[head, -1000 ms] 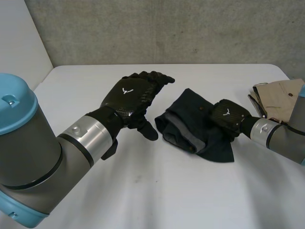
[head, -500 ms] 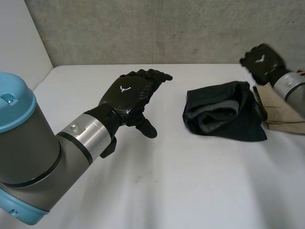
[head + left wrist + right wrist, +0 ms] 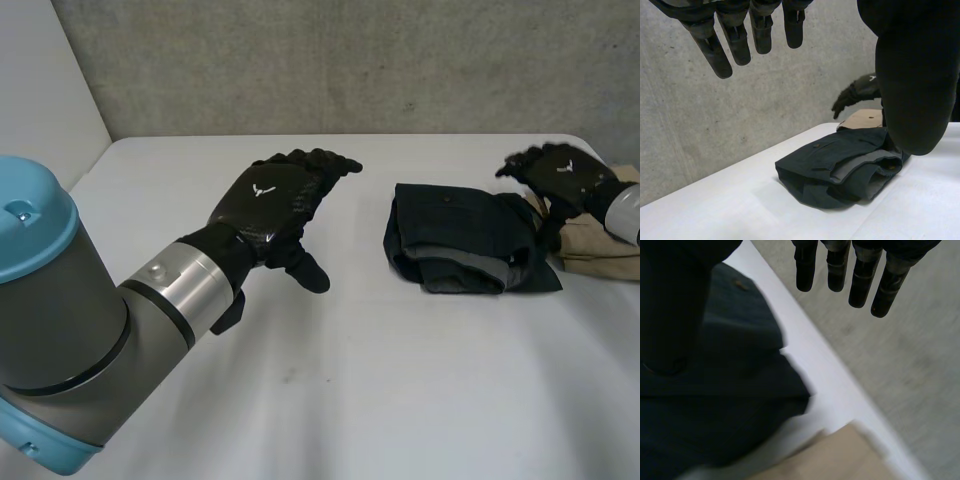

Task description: Fold the laundry.

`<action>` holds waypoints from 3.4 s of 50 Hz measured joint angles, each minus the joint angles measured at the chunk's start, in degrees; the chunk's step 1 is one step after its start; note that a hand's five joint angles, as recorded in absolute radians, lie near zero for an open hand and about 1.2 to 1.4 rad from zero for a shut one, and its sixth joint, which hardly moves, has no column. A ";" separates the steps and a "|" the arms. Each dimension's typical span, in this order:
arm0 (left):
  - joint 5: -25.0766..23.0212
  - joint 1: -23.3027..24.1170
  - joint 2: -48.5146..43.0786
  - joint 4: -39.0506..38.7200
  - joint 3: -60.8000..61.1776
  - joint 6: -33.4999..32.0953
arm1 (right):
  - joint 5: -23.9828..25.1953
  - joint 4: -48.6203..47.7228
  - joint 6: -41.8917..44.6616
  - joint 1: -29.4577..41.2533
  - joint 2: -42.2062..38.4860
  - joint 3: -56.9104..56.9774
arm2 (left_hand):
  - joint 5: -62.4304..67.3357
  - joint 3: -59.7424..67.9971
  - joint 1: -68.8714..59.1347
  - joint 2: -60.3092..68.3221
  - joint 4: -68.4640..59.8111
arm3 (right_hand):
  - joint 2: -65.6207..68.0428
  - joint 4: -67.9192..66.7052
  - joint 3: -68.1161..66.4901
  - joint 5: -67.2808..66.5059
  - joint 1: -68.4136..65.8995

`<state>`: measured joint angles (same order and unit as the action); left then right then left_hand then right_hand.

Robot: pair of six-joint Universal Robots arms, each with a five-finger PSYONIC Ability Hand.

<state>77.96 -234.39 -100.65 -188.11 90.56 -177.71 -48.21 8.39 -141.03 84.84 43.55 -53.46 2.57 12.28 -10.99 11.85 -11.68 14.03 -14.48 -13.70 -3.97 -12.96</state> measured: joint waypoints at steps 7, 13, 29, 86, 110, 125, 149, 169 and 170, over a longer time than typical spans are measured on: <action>0.00 0.12 -0.09 -0.36 0.42 0.00 | -6.88 8.12 -14.29 0.06 0.62 -2.07 | 0.00 0.00 0.00 0.00 0.00 | 0.00 0.00 0.00 0.00 0.00; 0.06 0.16 -0.06 -0.48 0.76 0.00 | -11.37 5.65 -23.40 1.34 5.25 -8.47 | 0.00 0.00 0.00 0.00 0.00 | 0.00 0.00 0.00 0.00 0.00; 0.41 0.09 0.67 -1.35 2.19 1.38 | -21.54 -7.97 -29.75 3.28 18.90 -28.39 | 0.00 0.00 0.00 0.00 0.00 | 0.00 0.00 0.00 0.00 0.00; 10.53 -0.79 1.89 -8.37 6.52 2.35 | -45.08 -13.65 -33.14 32.20 9.35 -12.62 | 0.00 0.00 0.00 0.00 0.00 | -1.40 0.65 1.29 0.50 0.90; 10.55 -0.75 1.64 -8.86 6.90 2.41 | -11.75 -1.67 11.09 4.50 10.09 -11.54 | 0.00 0.00 0.00 0.00 0.00 | -1.40 0.66 1.32 0.50 1.39; 10.55 -0.82 1.15 -10.17 7.47 2.44 | -9.20 -12.68 14.02 3.48 -0.31 -7.89 | 0.00 0.00 0.00 0.00 0.00 | -1.40 0.66 1.32 0.50 1.39; 10.55 -1.05 0.80 -11.12 7.54 2.51 | -9.33 -15.42 18.10 3.07 -7.63 -3.81 | 0.00 0.00 0.00 0.00 0.00 | -1.40 0.66 1.32 0.50 1.39; 10.46 -1.78 1.23 -11.05 7.64 5.01 | -3.63 -15.62 15.49 3.01 -1.86 -15.45 | 0.00 0.00 0.00 0.00 0.00 | -1.40 0.66 1.70 0.50 1.39; 10.46 -1.78 1.31 -11.05 7.66 5.06 | -2.88 -15.65 14.17 3.04 -0.14 -17.66 | 0.00 0.00 0.00 0.00 0.00 | -1.40 0.66 1.70 0.50 1.39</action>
<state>88.42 -236.17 -99.34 -199.16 98.22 -172.65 -51.09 -7.25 -126.87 87.88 43.41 -71.12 2.58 12.28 -10.99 11.85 -11.68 12.63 -13.82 -12.00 -3.47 -11.56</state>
